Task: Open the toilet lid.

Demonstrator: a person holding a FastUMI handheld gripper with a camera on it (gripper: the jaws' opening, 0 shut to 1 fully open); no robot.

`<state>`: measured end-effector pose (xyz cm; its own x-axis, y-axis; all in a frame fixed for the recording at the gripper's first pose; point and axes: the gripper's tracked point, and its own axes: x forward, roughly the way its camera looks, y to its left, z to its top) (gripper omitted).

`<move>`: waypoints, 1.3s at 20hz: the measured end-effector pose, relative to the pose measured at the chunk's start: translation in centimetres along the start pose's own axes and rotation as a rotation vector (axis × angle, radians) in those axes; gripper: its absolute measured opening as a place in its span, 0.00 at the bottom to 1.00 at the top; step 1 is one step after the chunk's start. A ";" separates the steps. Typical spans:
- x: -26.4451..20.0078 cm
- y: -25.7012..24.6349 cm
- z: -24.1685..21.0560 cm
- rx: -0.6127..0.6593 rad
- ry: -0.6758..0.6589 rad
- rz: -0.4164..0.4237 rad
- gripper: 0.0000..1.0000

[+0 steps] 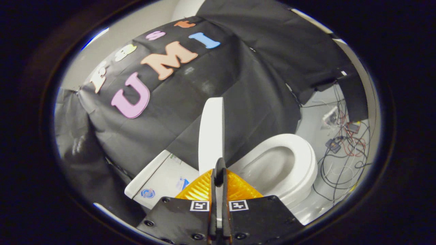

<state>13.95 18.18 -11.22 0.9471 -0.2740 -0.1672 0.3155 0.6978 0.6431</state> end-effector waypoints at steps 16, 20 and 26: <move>1.2 15.9 -3.9 -0.454 0.091 0.329 0.07; 1.7 18.8 -6.3 -0.523 0.125 0.398 0.07; 2.4 21.4 -8.8 -0.539 0.161 0.465 0.07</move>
<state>23.47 38.30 -4.43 0.9742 0.2021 -0.1007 -0.1757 0.9586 0.2241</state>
